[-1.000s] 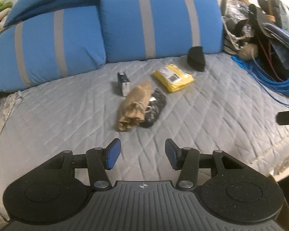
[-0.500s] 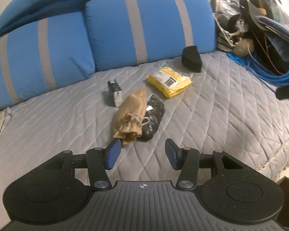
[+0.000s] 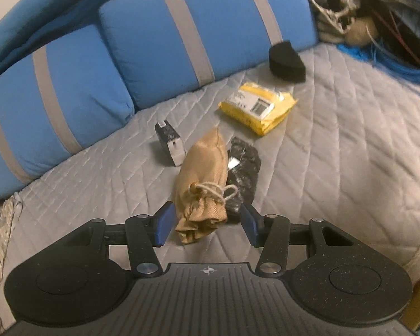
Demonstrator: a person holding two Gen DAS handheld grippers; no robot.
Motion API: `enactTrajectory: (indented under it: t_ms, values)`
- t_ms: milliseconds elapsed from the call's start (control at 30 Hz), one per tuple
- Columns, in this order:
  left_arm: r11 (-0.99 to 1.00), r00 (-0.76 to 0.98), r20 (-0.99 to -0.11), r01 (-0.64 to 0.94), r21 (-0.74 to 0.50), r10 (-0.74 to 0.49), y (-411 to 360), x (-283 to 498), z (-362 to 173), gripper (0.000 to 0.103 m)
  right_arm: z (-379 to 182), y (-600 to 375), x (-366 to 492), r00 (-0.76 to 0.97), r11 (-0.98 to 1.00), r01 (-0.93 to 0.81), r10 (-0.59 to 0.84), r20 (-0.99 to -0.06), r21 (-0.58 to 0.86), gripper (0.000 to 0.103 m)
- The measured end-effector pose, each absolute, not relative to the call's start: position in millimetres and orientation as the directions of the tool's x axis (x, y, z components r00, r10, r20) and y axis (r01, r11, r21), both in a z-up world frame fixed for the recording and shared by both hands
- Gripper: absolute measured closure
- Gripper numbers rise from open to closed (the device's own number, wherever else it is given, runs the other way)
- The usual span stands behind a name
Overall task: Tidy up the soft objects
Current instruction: 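Move both tools back toward the tan pouch and black bundle on the bed, then close the left gripper on the tan drawstring pouch and lift it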
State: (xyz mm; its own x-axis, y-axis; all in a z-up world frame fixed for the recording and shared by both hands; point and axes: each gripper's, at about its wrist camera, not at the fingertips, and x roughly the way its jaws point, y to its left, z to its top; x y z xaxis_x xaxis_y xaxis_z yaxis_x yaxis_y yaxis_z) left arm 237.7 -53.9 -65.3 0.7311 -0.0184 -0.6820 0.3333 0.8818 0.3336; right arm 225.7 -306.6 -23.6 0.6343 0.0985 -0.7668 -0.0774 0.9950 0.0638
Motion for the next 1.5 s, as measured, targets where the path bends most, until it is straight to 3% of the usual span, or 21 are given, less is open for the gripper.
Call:
enactTrajectory:
  t_ms: [267, 500, 533, 633, 767, 933, 1133, 1500]
  values:
    - [0.825, 0.683, -0.729, 0.384, 0.414, 0.047, -61.4, 257.6, -88.5, 0.053, -22.8, -309.0, 224.9, 0.631, 0.993, -0.084, 0.116, -0.767, 0.081, 0.0]
    - [0.765, 0.695, -0.713, 0.409, 0.497, 0.09, -64.8, 271.1, -105.2, 0.054, -24.9, -317.7, 224.1, 0.618, 0.992, -0.054, 0.122, -0.776, 0.114, 0.0]
    - [0.761, 0.696, -0.713, 0.414, 0.499, 0.089, -64.2, 272.1, -106.1, 0.056, -25.3, -317.7, 224.1, 0.617, 0.992, -0.055, 0.122, -0.777, 0.113, 0.0]
    - [0.753, 0.683, -0.725, 0.43, 0.498, 0.089, -63.3, 274.0, -105.4, 0.079, -24.9, -317.2, 223.1, 0.618, 0.993, -0.062, 0.12, -0.777, 0.104, 0.0]
    - [0.762, 0.681, -0.727, 0.425, 0.488, 0.086, -63.0, 273.2, -94.0, 0.088, -24.1, -318.4, 223.5, 0.619, 0.993, -0.052, 0.115, -0.777, 0.106, 0.0]
    - [0.847, 0.683, -0.728, 0.35, 0.401, 0.062, -53.1, 274.2, -69.0, 0.09, -23.0, -317.9, 222.9, 0.623, 0.993, -0.052, 0.116, -0.773, 0.106, 0.0]
    - [0.944, 0.684, -0.729, 0.253, 0.213, -0.018, -31.5, 270.9, -30.6, 0.091, -21.6, -313.0, 224.2, 0.629, 0.993, -0.057, 0.119, -0.768, 0.108, 0.0]
    - [0.976, 0.688, -0.7, 0.208, -0.06, -0.19, -6.1, 233.5, 12.9, 0.091, -18.9, -280.7, 228.3, 0.64, 0.984, -0.138, 0.178, -0.748, 0.116, 0.0]
